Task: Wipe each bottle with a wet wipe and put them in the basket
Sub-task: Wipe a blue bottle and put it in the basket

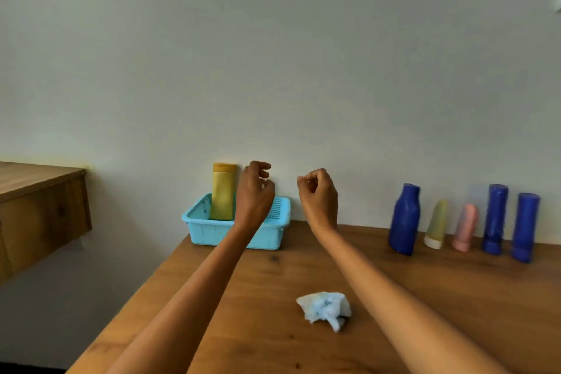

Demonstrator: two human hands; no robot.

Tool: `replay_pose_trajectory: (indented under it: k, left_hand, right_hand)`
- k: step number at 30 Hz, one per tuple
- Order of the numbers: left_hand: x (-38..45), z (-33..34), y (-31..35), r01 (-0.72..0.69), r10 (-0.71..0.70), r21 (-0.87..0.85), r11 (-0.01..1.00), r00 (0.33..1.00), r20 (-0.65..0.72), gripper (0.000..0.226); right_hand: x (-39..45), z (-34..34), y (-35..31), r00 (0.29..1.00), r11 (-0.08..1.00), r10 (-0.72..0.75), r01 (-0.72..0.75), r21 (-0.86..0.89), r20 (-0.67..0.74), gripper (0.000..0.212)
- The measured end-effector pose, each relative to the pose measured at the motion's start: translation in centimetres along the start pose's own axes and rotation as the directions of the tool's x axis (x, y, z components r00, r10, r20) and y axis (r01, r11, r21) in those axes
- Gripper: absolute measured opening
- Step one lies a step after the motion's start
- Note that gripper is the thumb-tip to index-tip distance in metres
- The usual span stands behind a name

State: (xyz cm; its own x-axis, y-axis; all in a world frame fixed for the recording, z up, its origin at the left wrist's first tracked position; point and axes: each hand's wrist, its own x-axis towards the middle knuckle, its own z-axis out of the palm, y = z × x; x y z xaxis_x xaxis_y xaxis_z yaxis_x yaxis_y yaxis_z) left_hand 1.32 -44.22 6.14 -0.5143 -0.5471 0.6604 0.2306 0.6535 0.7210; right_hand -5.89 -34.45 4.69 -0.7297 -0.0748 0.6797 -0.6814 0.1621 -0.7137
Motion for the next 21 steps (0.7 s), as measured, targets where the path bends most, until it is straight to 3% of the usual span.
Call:
replay_pose_trajectory:
  k: [4, 7, 11, 13, 16, 21]
  left_hand:
    - [-2.5, 5.0, 3.1, 0.026, -0.015, -0.045, 0.999, 0.972, 0.235, 0.029]
    - [-4.2, 9.0, 5.6, 0.034, -0.017, -0.03, 0.999, 0.898, 0.439, 0.041]
    - [-5.6, 14.5, 8.6, 0.082, -0.096, 0.05, 0.995, 0.84, 0.533, 0.056]
    - [-5.9, 16.8, 9.5, 0.141, -0.142, 0.041, 0.989, 0.835, 0.531, 0.059]
    - [-6.0, 19.6, 10.2, 0.209, -0.188, 0.018, 0.978, 0.832, 0.522, 0.047]
    - [-4.9, 22.5, 10.1, 0.257, -0.248, 0.039, 0.965, 0.865, 0.436, 0.06]
  right_hand:
    - [-1.1, -6.7, 1.6, 0.986, 1.0, -0.015, 0.019, 0.024, -0.168, 0.011]
    - [-1.1, -11.7, 3.4, 0.95, 0.998, -0.066, 0.069, -0.002, -0.306, 0.012]
    - [0.2, -16.8, 6.4, 0.93, 0.995, -0.056, 0.023, -0.093, -0.364, 0.008]
    - [1.2, -18.1, 7.8, 0.944, 0.991, 0.048, -0.085, -0.1, -0.326, 0.02]
    - [2.3, -18.9, 9.1, 0.964, 0.961, 0.212, -0.236, -0.146, -0.158, 0.033]
    - [3.3, -18.8, 9.8, 0.964, 0.948, 0.265, -0.256, -0.187, 0.02, 0.039]
